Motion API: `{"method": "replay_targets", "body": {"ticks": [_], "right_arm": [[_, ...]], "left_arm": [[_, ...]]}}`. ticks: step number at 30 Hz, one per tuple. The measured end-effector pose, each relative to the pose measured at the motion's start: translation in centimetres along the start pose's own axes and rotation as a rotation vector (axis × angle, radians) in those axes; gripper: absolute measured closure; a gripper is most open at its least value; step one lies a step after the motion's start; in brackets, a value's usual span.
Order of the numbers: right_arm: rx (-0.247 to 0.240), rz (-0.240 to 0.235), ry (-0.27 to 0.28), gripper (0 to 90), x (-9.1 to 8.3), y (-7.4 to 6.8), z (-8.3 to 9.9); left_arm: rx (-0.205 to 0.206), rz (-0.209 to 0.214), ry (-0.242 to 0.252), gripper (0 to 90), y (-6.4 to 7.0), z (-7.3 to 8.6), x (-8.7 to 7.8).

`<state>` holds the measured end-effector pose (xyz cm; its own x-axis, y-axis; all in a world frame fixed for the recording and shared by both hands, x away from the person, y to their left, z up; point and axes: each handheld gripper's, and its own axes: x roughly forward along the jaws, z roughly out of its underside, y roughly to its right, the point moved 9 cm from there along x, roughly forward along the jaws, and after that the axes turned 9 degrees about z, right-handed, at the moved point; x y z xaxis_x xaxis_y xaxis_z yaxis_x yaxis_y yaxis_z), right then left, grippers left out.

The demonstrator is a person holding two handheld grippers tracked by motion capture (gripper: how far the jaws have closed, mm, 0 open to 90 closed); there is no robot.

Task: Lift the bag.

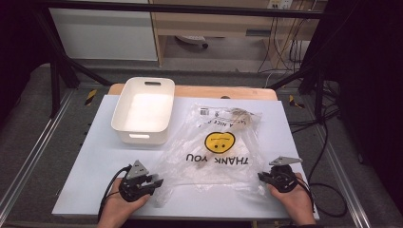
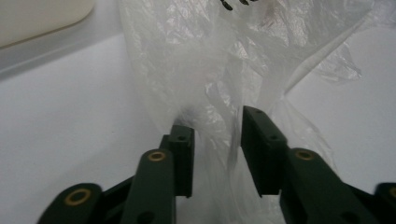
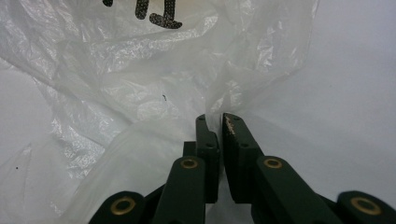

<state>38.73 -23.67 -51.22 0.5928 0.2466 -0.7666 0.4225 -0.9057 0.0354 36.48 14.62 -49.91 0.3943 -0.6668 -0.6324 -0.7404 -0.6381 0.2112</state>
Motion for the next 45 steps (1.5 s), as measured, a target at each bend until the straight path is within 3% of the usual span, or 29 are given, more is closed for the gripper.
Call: {"method": "replay_targets", "body": {"ticks": [9,15,30,45], "right_arm": [[0.007,0.002,0.012,78.2,0.0,0.1,-0.1],[0.013,0.004,0.031,67.6,-0.1,0.1,-0.4],[0.027,0.022,0.083,33.0,-0.1,0.1,-1.1],[0.048,0.033,0.116,15.6,-0.1,0.2,-1.7]], "left_arm": [[-0.036,-0.048,0.020,31.3,-0.6,-0.2,-0.2],[-0.049,-0.067,0.044,20.5,-1.0,-0.6,-0.4],[-0.055,-0.076,0.074,14.7,-1.4,-0.9,-0.7],[-0.048,-0.076,0.105,14.0,-1.4,-1.4,-0.9]]}}
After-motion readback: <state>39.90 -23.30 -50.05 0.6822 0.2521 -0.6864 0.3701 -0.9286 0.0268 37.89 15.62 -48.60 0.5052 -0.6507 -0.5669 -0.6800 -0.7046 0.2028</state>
